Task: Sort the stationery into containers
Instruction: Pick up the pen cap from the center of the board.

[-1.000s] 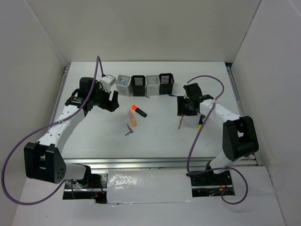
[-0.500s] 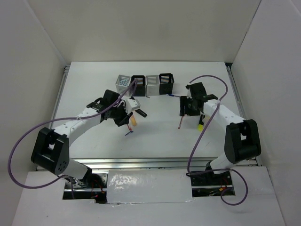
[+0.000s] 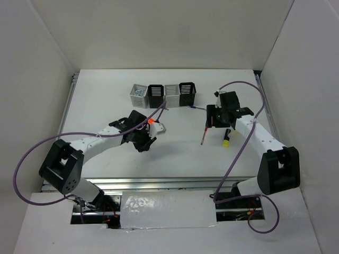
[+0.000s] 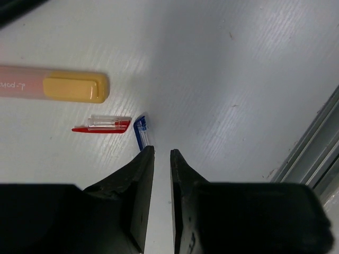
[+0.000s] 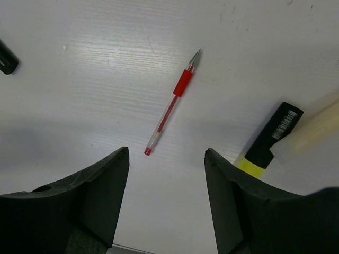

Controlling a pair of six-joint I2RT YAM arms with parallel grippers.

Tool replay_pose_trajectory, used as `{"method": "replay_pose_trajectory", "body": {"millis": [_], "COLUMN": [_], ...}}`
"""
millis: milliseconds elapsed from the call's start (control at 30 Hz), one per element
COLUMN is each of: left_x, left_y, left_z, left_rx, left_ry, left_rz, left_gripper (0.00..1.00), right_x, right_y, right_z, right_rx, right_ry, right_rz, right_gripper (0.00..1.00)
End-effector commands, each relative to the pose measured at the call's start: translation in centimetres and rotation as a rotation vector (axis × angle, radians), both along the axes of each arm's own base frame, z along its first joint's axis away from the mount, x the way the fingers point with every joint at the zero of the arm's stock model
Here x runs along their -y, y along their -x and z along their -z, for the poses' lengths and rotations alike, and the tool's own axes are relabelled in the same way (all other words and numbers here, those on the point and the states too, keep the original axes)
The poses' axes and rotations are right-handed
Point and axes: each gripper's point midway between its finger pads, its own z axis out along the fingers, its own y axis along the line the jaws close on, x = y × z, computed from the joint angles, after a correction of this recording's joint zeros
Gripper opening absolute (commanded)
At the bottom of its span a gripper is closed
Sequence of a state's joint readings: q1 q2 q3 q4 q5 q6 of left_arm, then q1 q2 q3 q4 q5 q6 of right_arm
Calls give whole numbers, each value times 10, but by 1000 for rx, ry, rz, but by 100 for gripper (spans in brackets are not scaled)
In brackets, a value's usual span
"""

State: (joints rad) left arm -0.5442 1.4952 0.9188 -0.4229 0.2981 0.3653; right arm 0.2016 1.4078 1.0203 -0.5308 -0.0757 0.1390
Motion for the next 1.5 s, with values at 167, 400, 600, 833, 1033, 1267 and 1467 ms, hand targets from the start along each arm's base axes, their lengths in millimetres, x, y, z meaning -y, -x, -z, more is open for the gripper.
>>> {"method": "replay_pose_trajectory", "body": {"millis": [167,400,600,833,1033,1267,1467], "left_x": [-9,-6,0,2,2,10,21], "left_y": [-11,-9,-10,-13,-12,-12,-18], "left_z": [16,26,34,43,48,43,44], "left_rx": [6,-38,-72,-90,-83,-65,-58], "left_ry": [-70,-79,-78,-95,-132,-145,-155], "left_rz": [-119,-119,-124,-141,-165,-161,-150], "left_gripper": [32,32,31,31,37,42,42], "right_x": [3,6,7,9,10,9,9], "right_y": [3,4,4,5,6,6,6], "right_z": [-21,-23,-22,-25,-24,-24,-23], "right_rx": [49,53,51,56,53,55,51], "right_ry": [-21,-19,-22,-24,-23,-27,-30], "right_rz": [-2,1,5,6,7,5,7], "right_gripper": [67,67,67,67,70,70,70]}}
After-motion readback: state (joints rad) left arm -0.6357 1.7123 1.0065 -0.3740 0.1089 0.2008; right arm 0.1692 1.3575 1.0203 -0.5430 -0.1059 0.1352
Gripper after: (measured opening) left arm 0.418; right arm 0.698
